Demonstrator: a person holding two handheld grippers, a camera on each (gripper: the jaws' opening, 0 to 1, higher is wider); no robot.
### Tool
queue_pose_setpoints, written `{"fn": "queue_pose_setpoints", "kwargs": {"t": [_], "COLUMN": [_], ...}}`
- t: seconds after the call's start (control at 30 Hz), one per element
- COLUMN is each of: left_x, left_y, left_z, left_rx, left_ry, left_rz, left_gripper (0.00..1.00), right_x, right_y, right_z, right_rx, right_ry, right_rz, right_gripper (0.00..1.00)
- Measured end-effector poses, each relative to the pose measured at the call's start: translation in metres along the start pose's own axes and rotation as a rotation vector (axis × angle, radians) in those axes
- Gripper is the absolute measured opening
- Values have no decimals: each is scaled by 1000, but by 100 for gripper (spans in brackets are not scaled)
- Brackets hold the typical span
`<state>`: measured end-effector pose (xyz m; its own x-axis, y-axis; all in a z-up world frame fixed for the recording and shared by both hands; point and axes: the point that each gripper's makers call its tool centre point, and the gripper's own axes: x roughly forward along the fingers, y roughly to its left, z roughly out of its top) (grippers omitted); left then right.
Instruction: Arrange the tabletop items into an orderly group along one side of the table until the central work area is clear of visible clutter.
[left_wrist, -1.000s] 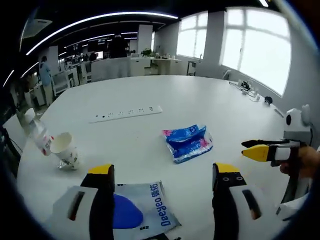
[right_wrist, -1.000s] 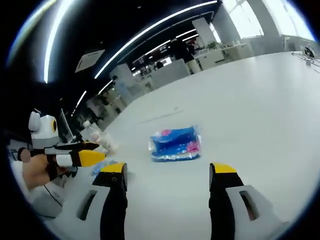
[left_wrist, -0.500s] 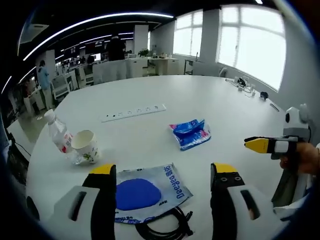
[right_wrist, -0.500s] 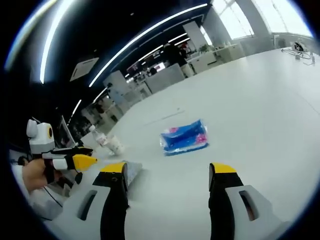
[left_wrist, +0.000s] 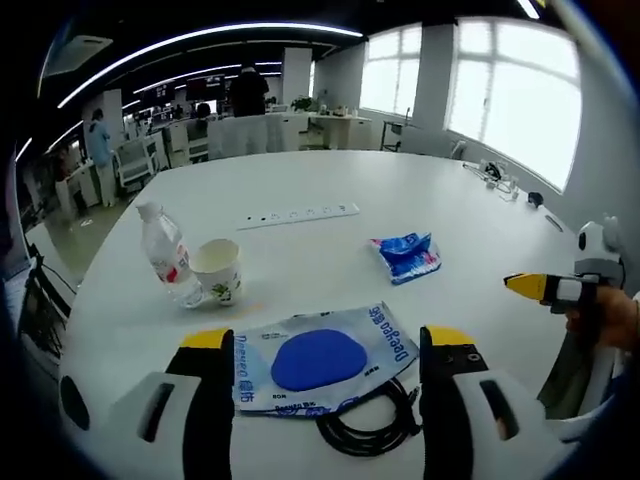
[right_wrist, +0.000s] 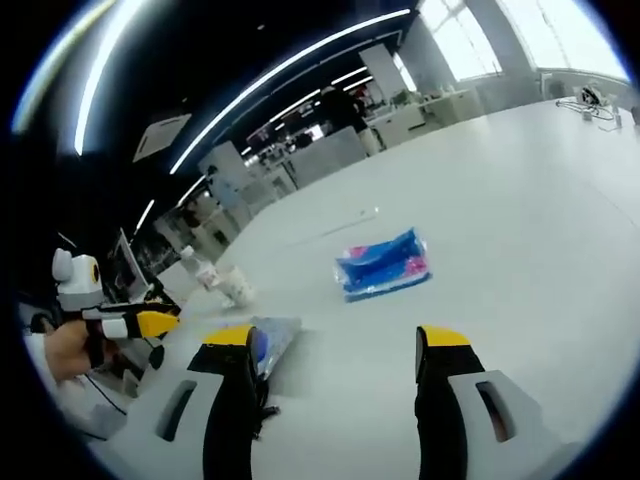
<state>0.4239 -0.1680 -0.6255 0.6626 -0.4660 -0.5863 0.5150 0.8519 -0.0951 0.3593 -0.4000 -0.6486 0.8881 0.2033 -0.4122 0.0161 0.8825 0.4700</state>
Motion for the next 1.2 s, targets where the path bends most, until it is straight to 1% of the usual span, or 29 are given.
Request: {"fn": "queue_pose_setpoints", "kwargs": {"t": [0.1,0.2,0.23,0.3,0.43,0.6,0.8,1.03,1.13,1.2], "left_x": [-4,-5,-4,-3,-2,-2,-4,-5,-3,-2], "left_y": [5,10,12,14,13,22,32,52,57,59], "left_z": [0,-1,-3,-6,-7,-18,-30,-50,-58,-62], "left_rx": [-9,-16,-30,-58,-51,-74,-97,-151,-165,-171], "left_ry": [-9,-18,-14,-3,-8,8,28,60,76,84], "left_rz": [3,9,14,13,11,20,37,69,75,77], "left_gripper": [77,77,77,76,77,76,76,75,74,74], "right_x": [3,5,4,3,3,6,17,29,33,35], "right_y": [7,11,12,12,11,8,13,32,42,44], "right_z": [0,0,0,-1,-1,-6,-18,-36,-43,-49], "right_rx": [-24,-27,-27,-35,-42,-35,-37,-43,-18,-3], "right_ry": [8,11,15,22,28,44,81,133,151,166], "right_rz": [8,17,18,17,20,18,37,96,135,144], "right_gripper": [62,62,62,62,62,61,60,59,58,57]}}
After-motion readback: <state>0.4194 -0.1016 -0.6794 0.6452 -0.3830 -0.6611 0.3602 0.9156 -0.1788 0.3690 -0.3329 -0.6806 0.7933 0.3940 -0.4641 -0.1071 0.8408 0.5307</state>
